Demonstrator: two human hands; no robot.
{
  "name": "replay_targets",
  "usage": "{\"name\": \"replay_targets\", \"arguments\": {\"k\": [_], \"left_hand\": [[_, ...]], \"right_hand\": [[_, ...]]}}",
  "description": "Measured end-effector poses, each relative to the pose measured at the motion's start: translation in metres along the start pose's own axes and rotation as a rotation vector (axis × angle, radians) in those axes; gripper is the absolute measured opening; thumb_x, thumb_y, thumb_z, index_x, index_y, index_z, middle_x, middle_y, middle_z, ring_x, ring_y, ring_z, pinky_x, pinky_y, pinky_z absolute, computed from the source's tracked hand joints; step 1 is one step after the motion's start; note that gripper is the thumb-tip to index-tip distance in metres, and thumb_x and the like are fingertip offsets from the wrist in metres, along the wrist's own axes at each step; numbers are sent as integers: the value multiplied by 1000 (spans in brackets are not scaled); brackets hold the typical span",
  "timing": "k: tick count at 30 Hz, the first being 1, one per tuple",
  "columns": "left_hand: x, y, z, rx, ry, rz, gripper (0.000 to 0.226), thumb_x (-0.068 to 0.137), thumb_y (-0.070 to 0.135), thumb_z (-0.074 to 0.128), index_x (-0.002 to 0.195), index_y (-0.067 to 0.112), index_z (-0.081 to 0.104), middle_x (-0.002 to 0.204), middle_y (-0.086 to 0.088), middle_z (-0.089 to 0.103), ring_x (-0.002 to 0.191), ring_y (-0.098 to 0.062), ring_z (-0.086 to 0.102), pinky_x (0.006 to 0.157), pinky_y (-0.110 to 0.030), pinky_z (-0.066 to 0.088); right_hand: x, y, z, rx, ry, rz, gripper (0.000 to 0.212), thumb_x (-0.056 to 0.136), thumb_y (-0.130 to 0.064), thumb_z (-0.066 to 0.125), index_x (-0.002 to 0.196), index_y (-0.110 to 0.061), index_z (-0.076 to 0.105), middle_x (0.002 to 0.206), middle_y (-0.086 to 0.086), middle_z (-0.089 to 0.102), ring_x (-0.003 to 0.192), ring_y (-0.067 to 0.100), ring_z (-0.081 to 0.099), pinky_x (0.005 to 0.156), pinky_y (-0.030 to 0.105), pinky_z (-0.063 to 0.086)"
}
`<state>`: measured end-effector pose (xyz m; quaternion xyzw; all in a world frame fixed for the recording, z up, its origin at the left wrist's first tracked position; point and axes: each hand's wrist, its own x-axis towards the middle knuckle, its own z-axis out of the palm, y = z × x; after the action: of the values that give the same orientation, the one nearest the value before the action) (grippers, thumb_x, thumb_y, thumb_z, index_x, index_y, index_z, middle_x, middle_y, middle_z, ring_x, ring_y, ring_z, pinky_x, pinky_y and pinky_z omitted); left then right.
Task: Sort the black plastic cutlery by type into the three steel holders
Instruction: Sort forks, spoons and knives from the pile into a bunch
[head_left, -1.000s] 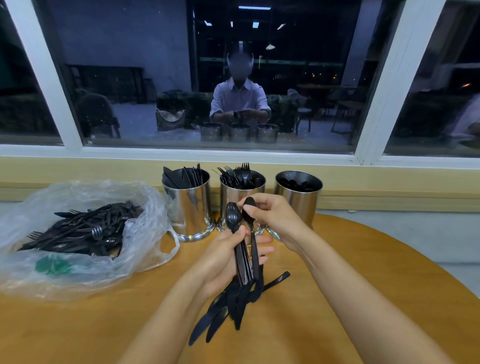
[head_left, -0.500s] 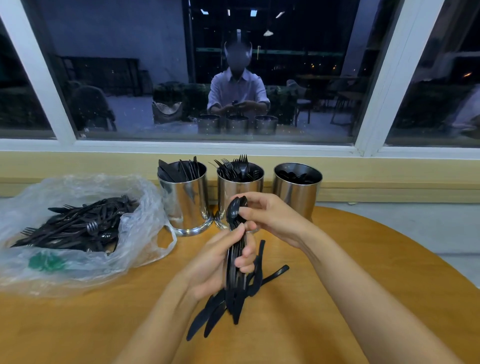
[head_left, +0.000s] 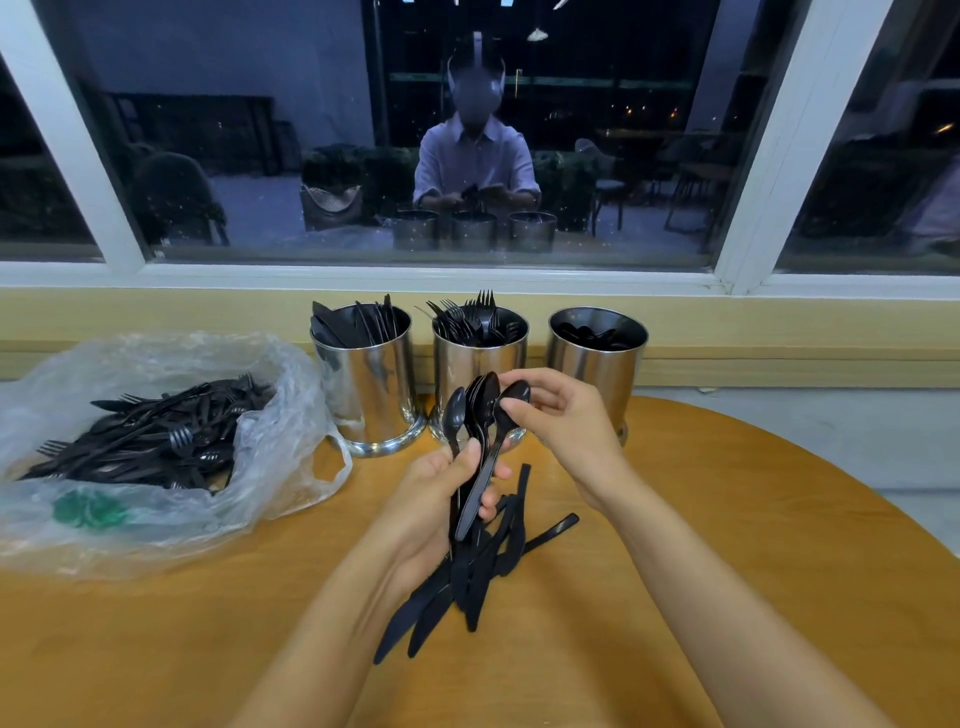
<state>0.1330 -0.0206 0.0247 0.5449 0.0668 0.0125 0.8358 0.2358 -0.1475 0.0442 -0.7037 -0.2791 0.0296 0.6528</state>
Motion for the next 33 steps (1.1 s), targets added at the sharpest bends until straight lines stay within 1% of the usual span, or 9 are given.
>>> {"name": "replay_targets", "arguments": {"k": [3,5,11,15,18,22,24,29,33], "left_hand": [[0,-2,1,17,-64,-23,42,97,39,46,116,6,63,69,2,47,53,-7,35,50,-18,35],[0,-1,3,91,-100,-48,47,96,45,45,117,5,60,64,4,39,51,-6,31,48,-17,30],[13,0,9,253,-196,-97,42,95,44,47,106,5,60,58,4,34,46,-6,33,46,-18,31],[46,4,18,562,-68,58,36,97,39,50,112,9,62,86,1,64,78,-12,65,75,-20,53],[86,26,15,927,343,466,26,93,28,63,115,14,62,105,6,62,91,-3,59,77,-4,43],[145,44,15,1225,317,626,44,90,23,69,129,12,53,123,-1,50,113,-12,49,95,-19,39],[164,49,19,1288,314,622,31,94,10,62,124,10,55,115,-4,55,111,-22,53,92,-26,41],[187,83,14,1071,451,795,10,95,4,59,102,8,64,92,-3,66,89,-17,61,81,-27,48],[205,78,-1,1348,342,655,16,95,13,59,98,10,75,98,-6,71,97,-24,61,85,-32,46]], "right_hand": [[-1,0,1,-21,-26,2,23,87,-7,68,108,-17,69,105,5,71,97,19,64,87,27,53],[-1,-2,1,-34,-132,38,29,91,-11,64,120,-18,62,107,4,68,87,3,60,76,18,50],[6,-6,-17,-141,-377,33,24,100,-10,50,123,-11,58,82,-12,55,64,-9,52,58,9,40],[26,-2,-40,-270,-191,-126,20,97,-8,54,113,-17,62,93,-18,61,80,-6,57,71,14,44],[55,-8,-77,-342,139,-248,17,95,-5,54,104,-17,61,96,-8,63,86,1,59,81,20,49],[90,-24,-113,-503,455,-378,13,97,-6,52,105,-14,60,91,-5,61,78,1,56,70,7,40],[104,-26,-122,-572,501,-385,16,98,-7,50,111,-10,59,95,-5,61,84,8,57,73,10,41],[130,-20,-131,-763,464,-396,23,99,-7,46,118,-14,57,104,-2,61,93,16,54,79,30,45],[136,8,-119,-914,297,-209,13,101,-13,39,105,-17,51,100,4,59,83,24,52,69,42,46]]}}
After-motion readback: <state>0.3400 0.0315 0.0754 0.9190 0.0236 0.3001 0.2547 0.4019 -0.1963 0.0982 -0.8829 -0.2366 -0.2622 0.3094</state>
